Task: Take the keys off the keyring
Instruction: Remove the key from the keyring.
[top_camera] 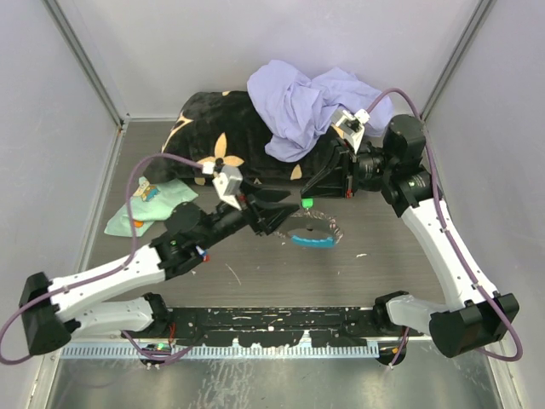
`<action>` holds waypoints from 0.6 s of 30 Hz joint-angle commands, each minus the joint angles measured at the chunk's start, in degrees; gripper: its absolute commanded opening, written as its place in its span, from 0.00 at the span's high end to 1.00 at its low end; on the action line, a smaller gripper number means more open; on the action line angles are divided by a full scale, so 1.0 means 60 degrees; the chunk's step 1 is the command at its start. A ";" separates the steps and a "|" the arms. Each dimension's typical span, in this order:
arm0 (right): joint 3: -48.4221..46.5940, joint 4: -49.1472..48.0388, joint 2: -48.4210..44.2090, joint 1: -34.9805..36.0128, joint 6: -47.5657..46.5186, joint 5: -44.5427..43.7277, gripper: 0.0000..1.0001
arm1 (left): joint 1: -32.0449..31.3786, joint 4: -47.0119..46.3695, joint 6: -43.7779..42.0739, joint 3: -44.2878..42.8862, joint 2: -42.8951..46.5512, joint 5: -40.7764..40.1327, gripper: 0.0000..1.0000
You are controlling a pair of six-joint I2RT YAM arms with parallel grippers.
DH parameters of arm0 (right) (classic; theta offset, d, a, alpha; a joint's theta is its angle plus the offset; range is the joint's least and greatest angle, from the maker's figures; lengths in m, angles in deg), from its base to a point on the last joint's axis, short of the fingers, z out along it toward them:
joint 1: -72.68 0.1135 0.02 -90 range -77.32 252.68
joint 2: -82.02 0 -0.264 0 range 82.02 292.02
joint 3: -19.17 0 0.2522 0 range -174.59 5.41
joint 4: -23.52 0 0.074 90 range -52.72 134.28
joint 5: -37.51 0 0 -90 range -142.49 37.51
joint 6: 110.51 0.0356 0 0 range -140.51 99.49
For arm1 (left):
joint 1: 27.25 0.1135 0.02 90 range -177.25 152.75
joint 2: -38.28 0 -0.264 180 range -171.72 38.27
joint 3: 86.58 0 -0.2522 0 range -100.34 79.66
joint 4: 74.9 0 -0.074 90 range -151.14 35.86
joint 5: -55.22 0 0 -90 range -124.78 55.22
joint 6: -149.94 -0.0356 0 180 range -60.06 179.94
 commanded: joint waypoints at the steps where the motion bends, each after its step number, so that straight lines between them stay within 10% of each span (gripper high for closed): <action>1: -0.0452 -0.0215 0.0094 0.0036 0.0017 0.0510 0.99 | 0.0105 0.0604 -0.1964 0.0471 0.1617 0.0132 0.53; 10: -0.0598 -0.0186 0.0374 0.0086 -0.0233 0.1243 0.99 | 0.0250 0.1679 -0.5481 0.0630 0.1770 0.1820 0.61; 18: -0.0489 -0.0194 0.0460 0.0077 -0.0364 0.1381 0.99 | 0.0475 0.0455 -0.5184 0.0181 0.0264 0.2713 0.66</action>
